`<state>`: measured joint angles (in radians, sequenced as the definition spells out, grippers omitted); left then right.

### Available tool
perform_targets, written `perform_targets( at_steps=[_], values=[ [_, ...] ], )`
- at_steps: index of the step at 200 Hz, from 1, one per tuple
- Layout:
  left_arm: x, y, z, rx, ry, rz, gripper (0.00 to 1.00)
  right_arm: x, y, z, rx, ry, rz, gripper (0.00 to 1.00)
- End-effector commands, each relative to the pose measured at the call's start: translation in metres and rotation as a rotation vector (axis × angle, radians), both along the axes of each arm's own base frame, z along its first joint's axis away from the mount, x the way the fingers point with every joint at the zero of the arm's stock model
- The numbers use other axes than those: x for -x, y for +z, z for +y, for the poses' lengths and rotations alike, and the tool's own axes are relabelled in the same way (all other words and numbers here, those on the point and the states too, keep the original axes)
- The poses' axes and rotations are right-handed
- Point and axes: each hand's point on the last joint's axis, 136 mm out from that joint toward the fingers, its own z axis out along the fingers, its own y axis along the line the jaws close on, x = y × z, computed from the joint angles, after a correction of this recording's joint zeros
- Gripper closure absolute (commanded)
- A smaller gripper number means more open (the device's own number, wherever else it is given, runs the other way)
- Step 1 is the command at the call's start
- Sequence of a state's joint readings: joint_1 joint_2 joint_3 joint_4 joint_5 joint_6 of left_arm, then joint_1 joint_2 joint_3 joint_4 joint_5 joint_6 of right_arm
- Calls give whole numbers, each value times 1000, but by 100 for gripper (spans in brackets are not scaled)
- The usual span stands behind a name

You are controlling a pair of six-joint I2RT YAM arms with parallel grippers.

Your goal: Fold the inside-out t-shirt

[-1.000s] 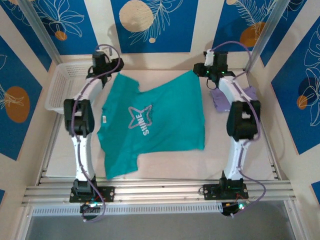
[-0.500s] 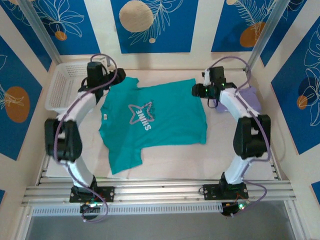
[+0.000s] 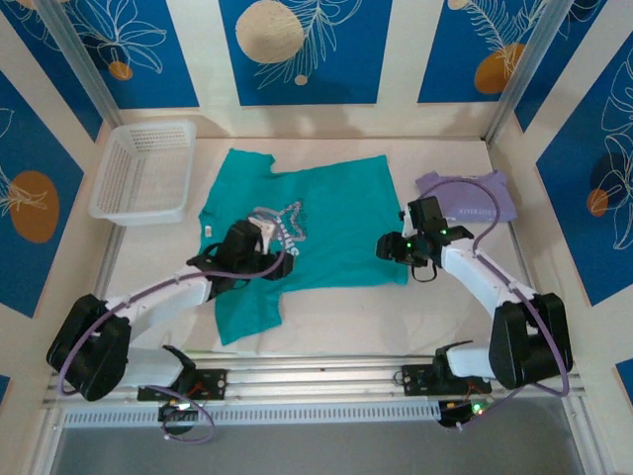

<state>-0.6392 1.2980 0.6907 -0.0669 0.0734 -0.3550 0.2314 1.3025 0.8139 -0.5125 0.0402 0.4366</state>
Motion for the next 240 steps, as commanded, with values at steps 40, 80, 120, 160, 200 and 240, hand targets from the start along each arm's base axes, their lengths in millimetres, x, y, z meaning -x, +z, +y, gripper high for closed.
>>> perform_targets(
  at_steps=[40, 80, 120, 160, 200, 240],
  values=[
    [29, -33, -47, -299, -367, -64, 38, 46, -29, -23, 48, -177, 139, 44],
    [30, -42, -83, -359, -498, -104, 38, 51, -40, -34, 118, -229, 159, 44],
    [29, -46, -101, -344, -555, -122, 38, 41, -53, -32, 140, -235, 169, 49],
    [27, -47, -112, -324, -591, -130, 39, 26, -62, -26, 167, -205, 175, 67],
    [31, -29, -139, -206, -683, -210, 40, 25, -37, -9, 74, -115, 124, 95],
    [28, -18, -178, -136, -800, -316, 41, 35, -8, 3, -55, -45, 135, 98]
  ],
)
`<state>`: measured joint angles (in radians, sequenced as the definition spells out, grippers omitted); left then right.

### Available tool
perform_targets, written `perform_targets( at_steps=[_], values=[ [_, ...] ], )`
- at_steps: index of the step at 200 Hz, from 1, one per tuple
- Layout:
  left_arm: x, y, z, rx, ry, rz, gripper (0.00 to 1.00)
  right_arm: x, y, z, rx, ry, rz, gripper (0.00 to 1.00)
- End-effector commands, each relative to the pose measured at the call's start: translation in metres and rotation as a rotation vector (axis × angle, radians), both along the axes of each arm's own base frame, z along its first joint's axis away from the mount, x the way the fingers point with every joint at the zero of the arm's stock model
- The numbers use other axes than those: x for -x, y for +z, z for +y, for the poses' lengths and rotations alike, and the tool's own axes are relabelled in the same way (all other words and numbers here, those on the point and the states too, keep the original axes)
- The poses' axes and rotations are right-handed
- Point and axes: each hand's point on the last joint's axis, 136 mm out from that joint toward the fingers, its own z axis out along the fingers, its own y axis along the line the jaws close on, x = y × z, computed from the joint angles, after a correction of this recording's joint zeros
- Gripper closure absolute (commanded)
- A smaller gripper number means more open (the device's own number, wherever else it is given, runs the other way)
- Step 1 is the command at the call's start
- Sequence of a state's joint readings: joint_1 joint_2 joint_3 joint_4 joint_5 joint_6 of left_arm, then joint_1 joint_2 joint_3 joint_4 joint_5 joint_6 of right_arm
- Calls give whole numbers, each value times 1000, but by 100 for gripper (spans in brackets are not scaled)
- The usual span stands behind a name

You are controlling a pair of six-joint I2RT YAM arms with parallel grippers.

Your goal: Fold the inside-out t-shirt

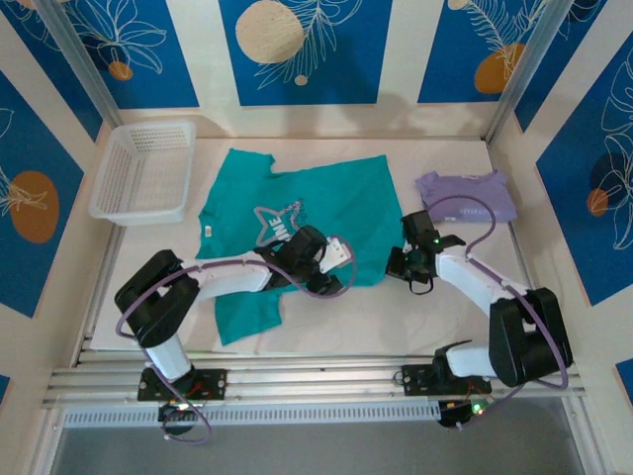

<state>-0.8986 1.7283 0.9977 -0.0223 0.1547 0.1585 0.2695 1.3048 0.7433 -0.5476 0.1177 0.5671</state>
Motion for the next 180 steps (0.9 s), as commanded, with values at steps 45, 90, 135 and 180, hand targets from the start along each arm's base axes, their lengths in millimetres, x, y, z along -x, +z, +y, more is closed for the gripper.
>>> perform_targets(
  at_steps=[45, 90, 135, 180],
  values=[
    [-4, 17, -88, 164, -212, -106, 40, 3, 46, 15, -279, 64, -6, 98],
    [-24, 15, -119, 259, -148, -104, 61, -3, 56, 15, -402, 60, -2, 98],
    [-10, 17, -121, 330, -194, 29, 97, -28, 51, -3, -309, 27, -13, 91],
    [-7, 14, -119, 376, -179, 135, 100, -53, 42, -21, -172, 9, -25, 85]
  ],
)
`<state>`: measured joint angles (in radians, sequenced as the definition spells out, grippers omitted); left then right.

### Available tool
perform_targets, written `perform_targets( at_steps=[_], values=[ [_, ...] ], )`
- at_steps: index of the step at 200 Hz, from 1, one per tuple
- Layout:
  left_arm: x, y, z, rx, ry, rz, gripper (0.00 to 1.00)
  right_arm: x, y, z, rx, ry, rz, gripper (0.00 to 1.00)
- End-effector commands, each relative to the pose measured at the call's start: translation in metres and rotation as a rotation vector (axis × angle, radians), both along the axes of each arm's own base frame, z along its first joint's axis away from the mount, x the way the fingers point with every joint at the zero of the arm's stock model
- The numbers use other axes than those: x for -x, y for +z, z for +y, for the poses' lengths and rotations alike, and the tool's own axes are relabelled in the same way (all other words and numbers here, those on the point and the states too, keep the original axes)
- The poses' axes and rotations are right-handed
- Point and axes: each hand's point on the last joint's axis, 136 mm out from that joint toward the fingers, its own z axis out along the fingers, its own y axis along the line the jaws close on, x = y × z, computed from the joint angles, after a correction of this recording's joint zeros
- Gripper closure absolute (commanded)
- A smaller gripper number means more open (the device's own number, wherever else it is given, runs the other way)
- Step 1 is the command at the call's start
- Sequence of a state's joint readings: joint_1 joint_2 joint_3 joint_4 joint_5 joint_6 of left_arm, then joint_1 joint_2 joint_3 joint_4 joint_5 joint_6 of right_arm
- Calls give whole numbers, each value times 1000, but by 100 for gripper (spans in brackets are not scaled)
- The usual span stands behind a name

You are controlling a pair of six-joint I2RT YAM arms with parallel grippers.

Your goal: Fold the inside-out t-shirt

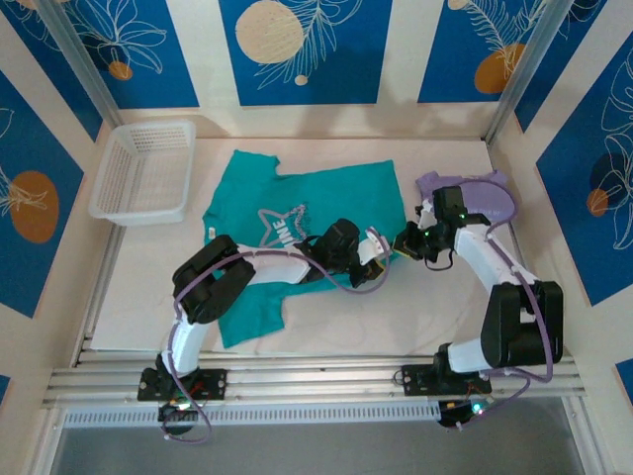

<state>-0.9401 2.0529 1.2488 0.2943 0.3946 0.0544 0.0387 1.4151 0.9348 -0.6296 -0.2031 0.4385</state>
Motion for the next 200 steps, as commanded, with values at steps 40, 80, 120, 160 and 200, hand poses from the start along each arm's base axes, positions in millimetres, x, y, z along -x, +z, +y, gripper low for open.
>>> perform_targets(
  at_steps=[40, 80, 120, 160, 200],
  values=[
    [-1, 3, -2, 65, -13, 97, 100, -3, 1, -18, 127, -7, -40, 75],
    [-1, 1, 1, 64, -8, 103, 100, 8, 9, -7, 71, 9, -120, 64],
    [-2, 0, 1, 71, -5, 109, 100, 8, -1, 4, 4, 6, -94, 61],
    [-1, 1, 2, 67, -5, 112, 100, 9, -9, 7, 82, 38, -83, 61],
    [-1, 0, 2, 68, -4, 117, 100, 12, -8, 8, 141, 57, -114, 59]
  ],
)
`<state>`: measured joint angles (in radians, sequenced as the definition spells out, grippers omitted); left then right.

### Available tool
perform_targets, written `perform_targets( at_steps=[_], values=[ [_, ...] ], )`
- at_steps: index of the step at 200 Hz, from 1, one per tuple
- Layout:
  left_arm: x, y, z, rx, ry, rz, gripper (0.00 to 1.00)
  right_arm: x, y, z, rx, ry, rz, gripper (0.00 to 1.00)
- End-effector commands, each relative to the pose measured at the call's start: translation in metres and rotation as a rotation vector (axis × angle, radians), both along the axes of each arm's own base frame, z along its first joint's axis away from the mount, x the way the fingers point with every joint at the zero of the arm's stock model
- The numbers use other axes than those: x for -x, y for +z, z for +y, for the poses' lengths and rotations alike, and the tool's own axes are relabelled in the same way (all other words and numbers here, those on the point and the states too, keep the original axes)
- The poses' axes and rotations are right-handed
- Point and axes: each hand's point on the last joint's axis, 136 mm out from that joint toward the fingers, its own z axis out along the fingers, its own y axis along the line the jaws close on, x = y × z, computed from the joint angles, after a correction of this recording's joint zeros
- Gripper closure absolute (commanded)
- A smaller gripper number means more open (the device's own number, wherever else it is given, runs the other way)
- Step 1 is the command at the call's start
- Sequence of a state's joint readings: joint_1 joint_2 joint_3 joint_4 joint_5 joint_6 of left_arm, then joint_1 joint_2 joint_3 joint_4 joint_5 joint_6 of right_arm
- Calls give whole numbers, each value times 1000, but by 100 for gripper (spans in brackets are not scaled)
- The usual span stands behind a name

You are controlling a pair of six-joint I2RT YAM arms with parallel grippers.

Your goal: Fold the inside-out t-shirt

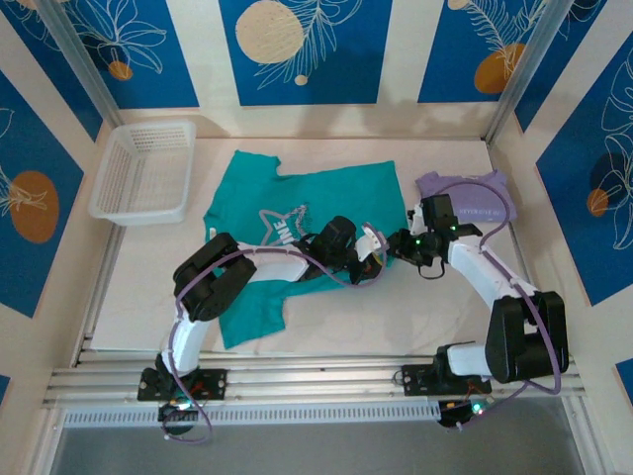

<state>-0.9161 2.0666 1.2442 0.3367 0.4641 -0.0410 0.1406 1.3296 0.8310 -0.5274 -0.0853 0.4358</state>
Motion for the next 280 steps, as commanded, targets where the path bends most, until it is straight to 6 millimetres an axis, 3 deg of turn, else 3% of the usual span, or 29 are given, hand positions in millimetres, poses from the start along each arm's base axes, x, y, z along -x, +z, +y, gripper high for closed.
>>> perform_targets(
  at_steps=[1, 56, 115, 144, 179, 218, 244, 280],
  values=[
    [2, -2, 1, 18, -18, 18, 100, 2, 1, -4, 41, 0, -23, 59],
    [4, -1, 1, 26, -24, 18, 100, -13, -1, -11, 100, 5, -66, 62],
    [4, -1, 3, 22, -19, 18, 100, -19, 3, -12, 117, 29, -87, 90],
    [2, -3, 10, 24, -11, 29, 100, -12, 20, -22, 138, 25, -103, 100],
    [-16, 1, 28, 80, 38, 70, 100, 5, 54, -6, 5, 91, -135, 100],
    [-24, -2, 39, 85, 37, 95, 100, 18, 74, 14, -144, 182, -101, 100],
    [-31, -1, 46, 97, 47, 105, 100, 13, 78, 18, -201, 201, -95, 100],
    [-26, -2, 44, 103, 20, 121, 100, -10, 70, 23, -265, 207, -97, 99]
  ],
)
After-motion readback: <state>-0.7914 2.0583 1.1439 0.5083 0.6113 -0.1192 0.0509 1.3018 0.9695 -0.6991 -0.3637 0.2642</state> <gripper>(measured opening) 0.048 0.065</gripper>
